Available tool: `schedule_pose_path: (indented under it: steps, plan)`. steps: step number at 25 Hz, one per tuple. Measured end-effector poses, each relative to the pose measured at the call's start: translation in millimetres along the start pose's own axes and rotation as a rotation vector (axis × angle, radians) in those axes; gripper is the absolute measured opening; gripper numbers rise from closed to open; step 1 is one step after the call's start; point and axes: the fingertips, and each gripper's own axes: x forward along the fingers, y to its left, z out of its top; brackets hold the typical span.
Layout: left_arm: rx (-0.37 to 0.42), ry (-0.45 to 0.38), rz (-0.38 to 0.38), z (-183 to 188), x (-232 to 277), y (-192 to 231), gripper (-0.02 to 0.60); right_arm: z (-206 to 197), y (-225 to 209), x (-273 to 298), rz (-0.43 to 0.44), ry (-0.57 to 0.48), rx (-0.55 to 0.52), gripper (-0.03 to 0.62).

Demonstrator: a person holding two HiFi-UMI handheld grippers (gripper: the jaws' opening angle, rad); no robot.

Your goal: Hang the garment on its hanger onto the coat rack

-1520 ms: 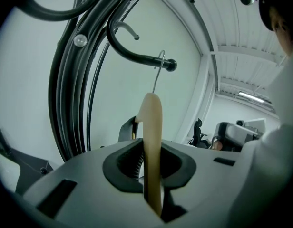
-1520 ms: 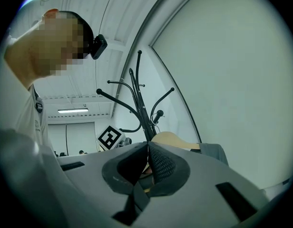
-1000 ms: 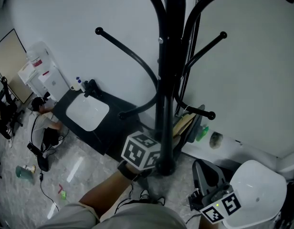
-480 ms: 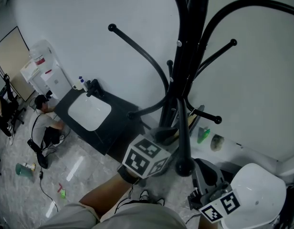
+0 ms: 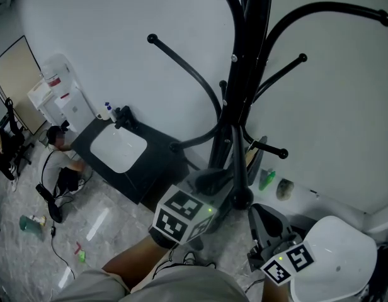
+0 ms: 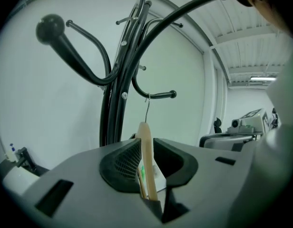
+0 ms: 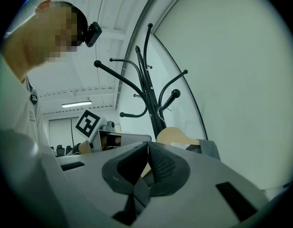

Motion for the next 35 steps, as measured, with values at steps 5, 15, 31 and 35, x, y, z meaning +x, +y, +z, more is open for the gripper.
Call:
schedule_pose_path:
  steps: [5, 15, 31, 35]
  plan:
    - [0.006, -0.032, -0.006, -0.3, -19.7, -18.2, 0.012, -6.9, 6.1, 0.1, 0.007, 0.045, -0.013, 0.015]
    - [-0.021, -0.047, -0.06, -25.0, -37.5, -66.5, 0.006, -16.8, 13.1, -9.6, -0.036, 0.068, -0.036, 0.015]
    - [-0.032, -0.041, -0.074, -29.1, -42.2, -75.8, 0.006, -18.0, 21.8, -9.5, -0.038, 0.082, -0.064, 0.015]
    - [-0.033, -0.039, -0.076, -29.8, -42.0, -74.9, 0.006, -17.8, 22.0, -8.8, -0.042, 0.084, -0.069, 0.015]
